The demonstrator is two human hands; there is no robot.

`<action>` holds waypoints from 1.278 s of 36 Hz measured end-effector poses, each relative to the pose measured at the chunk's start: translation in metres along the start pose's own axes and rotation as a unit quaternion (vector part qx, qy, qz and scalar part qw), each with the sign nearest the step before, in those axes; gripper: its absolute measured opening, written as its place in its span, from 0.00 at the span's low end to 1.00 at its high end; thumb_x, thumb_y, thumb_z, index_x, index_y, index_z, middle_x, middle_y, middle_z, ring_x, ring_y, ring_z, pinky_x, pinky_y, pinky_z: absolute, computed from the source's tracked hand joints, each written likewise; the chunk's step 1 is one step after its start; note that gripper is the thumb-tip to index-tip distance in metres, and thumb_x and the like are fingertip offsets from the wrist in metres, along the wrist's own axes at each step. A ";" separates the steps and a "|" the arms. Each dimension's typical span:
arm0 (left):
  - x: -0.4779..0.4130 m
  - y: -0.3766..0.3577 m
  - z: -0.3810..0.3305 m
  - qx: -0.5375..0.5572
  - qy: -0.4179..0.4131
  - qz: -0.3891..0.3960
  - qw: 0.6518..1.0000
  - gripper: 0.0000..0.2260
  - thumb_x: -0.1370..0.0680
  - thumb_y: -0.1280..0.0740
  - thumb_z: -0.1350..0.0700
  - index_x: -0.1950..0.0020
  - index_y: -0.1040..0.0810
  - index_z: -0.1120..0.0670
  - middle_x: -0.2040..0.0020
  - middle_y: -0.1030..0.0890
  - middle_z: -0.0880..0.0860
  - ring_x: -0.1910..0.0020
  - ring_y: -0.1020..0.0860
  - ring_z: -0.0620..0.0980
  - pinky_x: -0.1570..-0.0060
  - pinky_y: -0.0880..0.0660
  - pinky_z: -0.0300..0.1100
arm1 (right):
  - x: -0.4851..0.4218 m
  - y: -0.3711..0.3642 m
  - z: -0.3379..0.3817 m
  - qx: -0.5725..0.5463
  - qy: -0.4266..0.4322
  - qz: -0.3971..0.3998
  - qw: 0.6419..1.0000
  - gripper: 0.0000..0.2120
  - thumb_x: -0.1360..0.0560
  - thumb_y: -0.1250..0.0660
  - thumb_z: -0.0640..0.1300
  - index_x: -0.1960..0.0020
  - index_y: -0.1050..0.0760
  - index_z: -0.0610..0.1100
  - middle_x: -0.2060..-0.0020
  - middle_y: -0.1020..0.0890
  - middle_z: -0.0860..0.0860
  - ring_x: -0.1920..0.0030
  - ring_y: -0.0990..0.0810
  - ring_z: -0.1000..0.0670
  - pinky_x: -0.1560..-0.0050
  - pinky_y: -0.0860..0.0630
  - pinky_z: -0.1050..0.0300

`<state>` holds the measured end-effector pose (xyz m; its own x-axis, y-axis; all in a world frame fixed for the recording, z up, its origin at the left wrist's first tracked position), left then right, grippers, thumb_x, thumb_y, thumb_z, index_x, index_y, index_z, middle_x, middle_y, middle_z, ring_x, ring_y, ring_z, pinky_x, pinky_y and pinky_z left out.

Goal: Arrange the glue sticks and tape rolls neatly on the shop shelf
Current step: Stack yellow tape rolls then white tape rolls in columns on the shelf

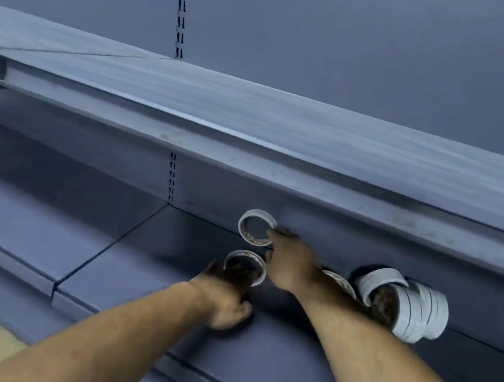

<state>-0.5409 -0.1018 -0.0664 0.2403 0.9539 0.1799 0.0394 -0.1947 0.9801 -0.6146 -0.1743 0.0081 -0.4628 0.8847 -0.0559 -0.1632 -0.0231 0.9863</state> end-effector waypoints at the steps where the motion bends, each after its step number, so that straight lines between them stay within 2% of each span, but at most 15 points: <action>1: -0.001 0.000 0.004 0.001 -0.007 -0.002 1.000 0.33 0.21 0.46 0.44 0.18 0.51 0.51 0.18 0.47 0.53 0.20 0.47 0.54 0.24 0.50 0.55 | -0.004 -0.001 0.000 -0.003 -0.009 -0.005 1.000 0.25 0.23 0.36 0.41 0.26 0.33 0.45 0.27 0.29 0.47 0.27 0.31 0.47 0.31 0.33 0.57; 3: -0.001 0.008 0.013 -0.007 -0.023 -0.032 0.999 0.31 0.24 0.47 0.44 0.21 0.43 0.50 0.21 0.39 0.54 0.24 0.40 0.56 0.27 0.44 0.52 | -0.011 -0.005 0.001 -0.016 -0.024 -0.004 1.000 0.30 0.24 0.35 0.41 0.23 0.37 0.45 0.23 0.34 0.48 0.24 0.36 0.48 0.26 0.38 0.58; 6: 0.003 0.026 0.028 -0.030 -0.028 -0.066 0.997 0.18 0.24 0.45 0.47 0.38 0.28 0.51 0.34 0.24 0.55 0.36 0.27 0.58 0.35 0.35 0.48 | -0.021 -0.016 0.004 -0.024 -0.043 0.026 0.998 0.37 0.23 0.35 0.42 0.18 0.48 0.44 0.19 0.48 0.50 0.20 0.47 0.50 0.22 0.46 0.58; 8: 0.005 0.034 0.043 -0.049 -0.021 -0.064 0.997 0.12 0.22 0.44 0.49 0.47 0.25 0.53 0.41 0.20 0.56 0.41 0.24 0.58 0.39 0.33 0.46 | -0.027 -0.023 0.006 -0.022 -0.056 0.049 0.997 0.40 0.22 0.35 0.45 0.18 0.54 0.45 0.18 0.54 0.51 0.19 0.52 0.51 0.21 0.48 0.56; 10: 0.008 0.036 0.059 -0.060 -0.015 -0.062 0.996 0.11 0.23 0.42 0.50 0.48 0.24 0.52 0.43 0.19 0.55 0.41 0.24 0.57 0.40 0.32 0.45 | -0.030 -0.029 0.008 -0.020 -0.069 0.063 0.995 0.41 0.21 0.35 0.47 0.17 0.56 0.46 0.18 0.56 0.51 0.19 0.53 0.50 0.21 0.49 0.56; 13: 0.009 0.036 0.086 -0.077 0.001 -0.060 0.995 0.11 0.23 0.41 0.51 0.46 0.22 0.52 0.42 0.19 0.53 0.40 0.23 0.56 0.41 0.31 0.44 | -0.031 -0.019 0.012 -0.023 -0.094 0.009 0.995 0.36 0.23 0.34 0.46 0.19 0.45 0.45 0.20 0.42 0.47 0.22 0.41 0.47 0.24 0.41 0.56; 15: 0.007 0.037 0.101 -0.079 0.011 -0.067 0.995 0.11 0.23 0.40 0.51 0.46 0.21 0.52 0.43 0.19 0.51 0.41 0.22 0.55 0.44 0.30 0.42 | -0.028 -0.004 0.016 -0.024 -0.105 -0.051 0.993 0.29 0.24 0.34 0.45 0.24 0.35 0.45 0.28 0.28 0.46 0.29 0.30 0.44 0.30 0.32 0.55; 17: 0.005 0.037 0.113 -0.073 0.021 -0.067 0.995 0.12 0.24 0.39 0.50 0.46 0.20 0.51 0.43 0.18 0.50 0.43 0.21 0.53 0.45 0.29 0.42 | -0.024 0.006 0.018 -0.033 -0.114 -0.082 0.990 0.24 0.25 0.33 0.45 0.29 0.31 0.47 0.35 0.22 0.46 0.35 0.24 0.44 0.36 0.27 0.54; 22: 0.000 0.038 0.124 -0.063 0.030 -0.064 0.995 0.14 0.26 0.37 0.47 0.45 0.19 0.49 0.43 0.18 0.50 0.43 0.20 0.54 0.45 0.26 0.42 | -0.019 0.006 0.021 -0.028 -0.130 -0.072 0.989 0.20 0.26 0.33 0.47 0.35 0.25 0.48 0.39 0.21 0.48 0.37 0.24 0.45 0.38 0.26 0.55; 26: -0.004 0.033 0.126 -0.043 0.031 -0.054 0.997 0.11 0.27 0.35 0.52 0.47 0.19 0.51 0.44 0.18 0.51 0.44 0.20 0.54 0.50 0.26 0.42 | -0.019 -0.020 0.030 0.015 -0.117 0.013 0.993 0.14 0.30 0.35 0.53 0.48 0.19 0.50 0.49 0.17 0.49 0.45 0.20 0.44 0.47 0.22 0.54; 29: -0.004 0.030 0.123 -0.026 0.029 -0.045 0.998 0.08 0.28 0.33 0.58 0.50 0.21 0.49 0.44 0.18 0.50 0.45 0.19 0.53 0.54 0.28 0.40 | -0.016 -0.035 0.034 0.029 -0.109 0.048 0.992 0.17 0.31 0.37 0.56 0.49 0.18 0.50 0.47 0.17 0.48 0.44 0.20 0.45 0.51 0.26 0.58; 33: -0.003 0.032 0.121 -0.028 0.025 -0.050 0.998 0.08 0.28 0.33 0.58 0.51 0.21 0.48 0.46 0.18 0.49 0.46 0.20 0.52 0.56 0.30 0.39 | -0.012 -0.045 0.038 0.042 -0.097 0.065 0.992 0.11 0.23 0.35 0.46 0.43 0.18 0.48 0.42 0.20 0.47 0.39 0.24 0.45 0.52 0.36 0.62; 36: -0.004 0.031 0.120 -0.039 0.024 -0.044 0.998 0.09 0.28 0.32 0.59 0.51 0.20 0.49 0.46 0.19 0.50 0.46 0.20 0.52 0.54 0.27 0.40 | -0.011 -0.050 0.042 0.037 -0.091 0.060 0.993 0.09 0.22 0.36 0.41 0.44 0.20 0.45 0.43 0.18 0.46 0.42 0.21 0.44 0.53 0.36 0.63; 41: -0.006 0.029 0.116 -0.064 0.019 -0.038 0.997 0.11 0.28 0.33 0.62 0.47 0.20 0.53 0.44 0.20 0.51 0.44 0.21 0.53 0.46 0.25 0.42 | -0.009 -0.048 0.045 0.018 -0.098 0.040 0.994 0.07 0.25 0.35 0.40 0.56 0.29 0.51 0.49 0.17 0.47 0.48 0.20 0.45 0.57 0.35 0.61; 46: -0.004 0.037 0.113 -0.044 0.011 -0.061 0.997 0.11 0.28 0.34 0.63 0.49 0.24 0.50 0.43 0.21 0.50 0.43 0.22 0.52 0.52 0.31 0.38 | -0.005 -0.039 0.037 -0.002 -0.115 0.015 0.993 0.03 0.23 0.36 0.43 0.51 0.25 0.50 0.50 0.17 0.48 0.48 0.19 0.45 0.57 0.32 0.60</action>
<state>-0.4306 -0.1387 -0.0405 0.2171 0.9743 0.0598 -0.0188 -0.0570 0.9982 -0.5735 -0.1603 -0.0242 -0.2558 0.9667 0.0113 -0.1553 -0.0526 0.9865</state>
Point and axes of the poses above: each hand's wrist, its own x-axis away from the middle knuckle, its own y-axis out of the back of the hand, z = x × y, the point moved 10 cm from there along -x, towards the middle knuckle
